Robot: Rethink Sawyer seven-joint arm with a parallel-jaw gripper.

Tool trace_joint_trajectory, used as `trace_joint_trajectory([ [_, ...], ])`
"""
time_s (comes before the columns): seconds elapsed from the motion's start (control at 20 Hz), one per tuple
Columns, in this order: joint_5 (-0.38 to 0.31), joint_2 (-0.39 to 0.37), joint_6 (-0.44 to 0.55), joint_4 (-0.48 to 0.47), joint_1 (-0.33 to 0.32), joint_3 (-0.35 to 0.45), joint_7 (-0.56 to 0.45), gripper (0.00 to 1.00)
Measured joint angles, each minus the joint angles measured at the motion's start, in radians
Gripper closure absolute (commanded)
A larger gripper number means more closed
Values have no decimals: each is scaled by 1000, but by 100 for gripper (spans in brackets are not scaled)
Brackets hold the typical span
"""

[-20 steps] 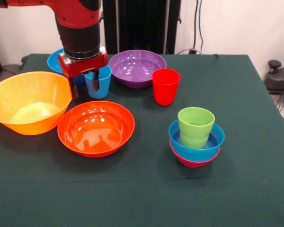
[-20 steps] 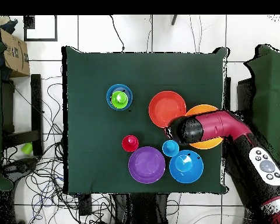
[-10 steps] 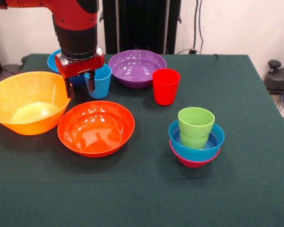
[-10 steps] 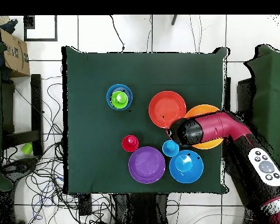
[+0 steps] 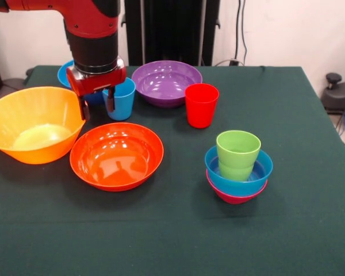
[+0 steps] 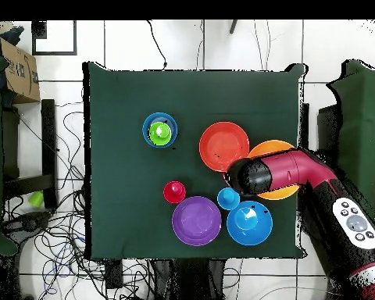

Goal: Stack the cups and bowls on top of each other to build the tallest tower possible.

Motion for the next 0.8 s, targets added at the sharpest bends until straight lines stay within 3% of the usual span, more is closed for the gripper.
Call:
trace_joint_trajectory([
  [0.8,25,-76,26,2,-23,4,0,0],
])
